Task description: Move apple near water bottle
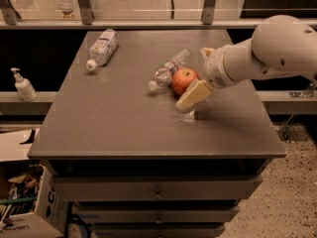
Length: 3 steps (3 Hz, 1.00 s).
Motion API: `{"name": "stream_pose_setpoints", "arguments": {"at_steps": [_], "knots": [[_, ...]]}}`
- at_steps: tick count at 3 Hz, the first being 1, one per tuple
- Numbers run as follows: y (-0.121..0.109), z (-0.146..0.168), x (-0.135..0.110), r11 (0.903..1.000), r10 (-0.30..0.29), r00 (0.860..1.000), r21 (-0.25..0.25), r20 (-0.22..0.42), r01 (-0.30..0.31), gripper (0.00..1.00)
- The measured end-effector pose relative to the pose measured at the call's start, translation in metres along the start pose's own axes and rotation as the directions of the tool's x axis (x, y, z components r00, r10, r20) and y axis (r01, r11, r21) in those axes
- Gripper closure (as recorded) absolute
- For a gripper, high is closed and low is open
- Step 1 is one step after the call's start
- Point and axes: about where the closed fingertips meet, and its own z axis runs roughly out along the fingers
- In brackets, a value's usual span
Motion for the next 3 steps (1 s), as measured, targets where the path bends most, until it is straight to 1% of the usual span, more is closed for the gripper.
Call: {"name": "stream_pose_setpoints", "arguments": {"at_steps": [1,2,3], "knots": [[0.002,-0.027,0.001,0.9994,0.032,0.997,-0.017,0.066,-0.031,0.0],[0.011,-0.067,0.007,0.9965,0.076,0.985,-0.047,0.157,-0.069,0.0],[0.011,-0.074,0.009,0.9953,0.092,0.982,-0.045,0.167,-0.086,0.0]]}}
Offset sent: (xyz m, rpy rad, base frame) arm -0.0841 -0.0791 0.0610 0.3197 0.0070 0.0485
